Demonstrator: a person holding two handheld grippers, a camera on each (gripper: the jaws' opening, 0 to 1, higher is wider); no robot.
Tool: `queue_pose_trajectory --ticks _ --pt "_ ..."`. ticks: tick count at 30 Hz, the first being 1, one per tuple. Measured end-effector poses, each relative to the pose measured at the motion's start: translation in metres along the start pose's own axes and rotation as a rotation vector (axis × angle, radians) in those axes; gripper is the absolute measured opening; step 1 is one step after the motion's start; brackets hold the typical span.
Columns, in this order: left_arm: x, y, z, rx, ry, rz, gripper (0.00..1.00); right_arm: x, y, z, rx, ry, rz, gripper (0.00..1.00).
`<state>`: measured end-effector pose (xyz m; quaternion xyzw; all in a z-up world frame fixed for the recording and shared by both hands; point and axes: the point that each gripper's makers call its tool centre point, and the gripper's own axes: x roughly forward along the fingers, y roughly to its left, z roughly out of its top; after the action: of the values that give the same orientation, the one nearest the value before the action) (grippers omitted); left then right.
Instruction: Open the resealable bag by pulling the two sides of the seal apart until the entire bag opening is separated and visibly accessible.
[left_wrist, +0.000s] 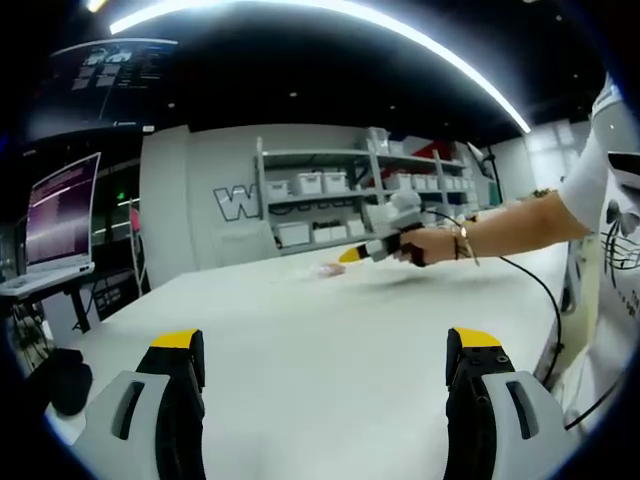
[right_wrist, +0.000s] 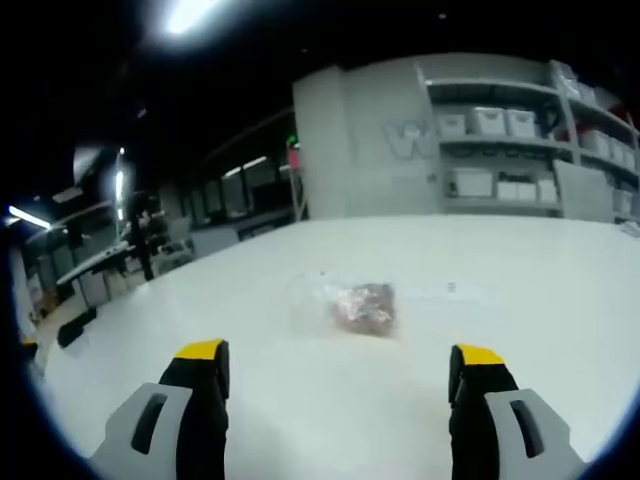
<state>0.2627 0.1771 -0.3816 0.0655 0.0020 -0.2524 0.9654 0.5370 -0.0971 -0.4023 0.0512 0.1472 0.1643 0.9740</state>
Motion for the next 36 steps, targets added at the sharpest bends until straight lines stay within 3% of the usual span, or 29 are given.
queue_pose_trajectory --ticks 25,36 --pt "0.003 -0.004 -0.003 -0.003 0.009 -0.008 1.0 -0.066 0.006 -0.012 0.072 -0.072 0.064 0.89" --pt "0.003 -0.003 -0.007 -0.011 0.016 -0.011 1.0 -0.111 0.02 -0.014 0.097 -0.119 0.102 0.88"
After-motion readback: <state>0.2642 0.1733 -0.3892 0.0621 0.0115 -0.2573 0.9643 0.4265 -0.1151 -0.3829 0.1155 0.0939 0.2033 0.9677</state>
